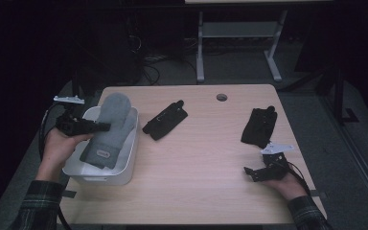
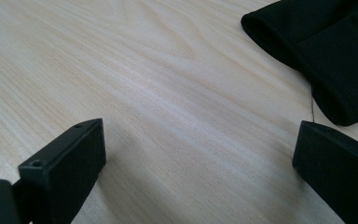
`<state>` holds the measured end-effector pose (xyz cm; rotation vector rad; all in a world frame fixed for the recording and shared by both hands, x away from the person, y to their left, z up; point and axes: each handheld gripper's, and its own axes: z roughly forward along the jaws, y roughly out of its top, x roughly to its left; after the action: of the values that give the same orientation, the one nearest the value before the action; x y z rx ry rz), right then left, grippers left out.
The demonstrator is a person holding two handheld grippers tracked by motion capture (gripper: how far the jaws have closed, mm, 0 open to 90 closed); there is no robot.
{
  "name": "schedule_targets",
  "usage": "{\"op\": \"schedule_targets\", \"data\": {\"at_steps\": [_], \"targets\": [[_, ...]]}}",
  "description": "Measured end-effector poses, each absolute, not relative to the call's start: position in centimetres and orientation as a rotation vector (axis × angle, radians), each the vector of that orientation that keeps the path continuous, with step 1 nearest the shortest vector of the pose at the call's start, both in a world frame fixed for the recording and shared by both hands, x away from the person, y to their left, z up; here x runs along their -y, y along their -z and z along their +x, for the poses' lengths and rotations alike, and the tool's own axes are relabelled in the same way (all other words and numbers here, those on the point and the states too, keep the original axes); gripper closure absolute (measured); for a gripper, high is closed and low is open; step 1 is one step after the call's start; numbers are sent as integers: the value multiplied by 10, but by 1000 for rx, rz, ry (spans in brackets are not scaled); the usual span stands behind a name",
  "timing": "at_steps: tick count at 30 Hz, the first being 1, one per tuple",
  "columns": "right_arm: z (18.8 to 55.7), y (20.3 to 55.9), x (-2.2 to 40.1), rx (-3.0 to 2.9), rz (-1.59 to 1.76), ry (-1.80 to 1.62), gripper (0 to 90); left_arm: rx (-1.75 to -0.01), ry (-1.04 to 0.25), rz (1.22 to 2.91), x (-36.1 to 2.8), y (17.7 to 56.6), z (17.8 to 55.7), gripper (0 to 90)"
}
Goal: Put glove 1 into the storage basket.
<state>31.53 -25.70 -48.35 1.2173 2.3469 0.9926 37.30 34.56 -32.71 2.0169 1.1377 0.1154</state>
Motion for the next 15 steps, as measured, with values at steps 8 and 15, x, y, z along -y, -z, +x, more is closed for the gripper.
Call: {"op": "schedule_targets", "data": {"at_steps": [8, 15], "targets": [[315, 484, 257, -2347, 1214, -993, 23, -1207, -50, 2063, -351, 369, 387, 761], [315, 484, 257, -2348, 1211, -993, 23, -1263, -43, 2138, -351, 396, 397, 754]]}}
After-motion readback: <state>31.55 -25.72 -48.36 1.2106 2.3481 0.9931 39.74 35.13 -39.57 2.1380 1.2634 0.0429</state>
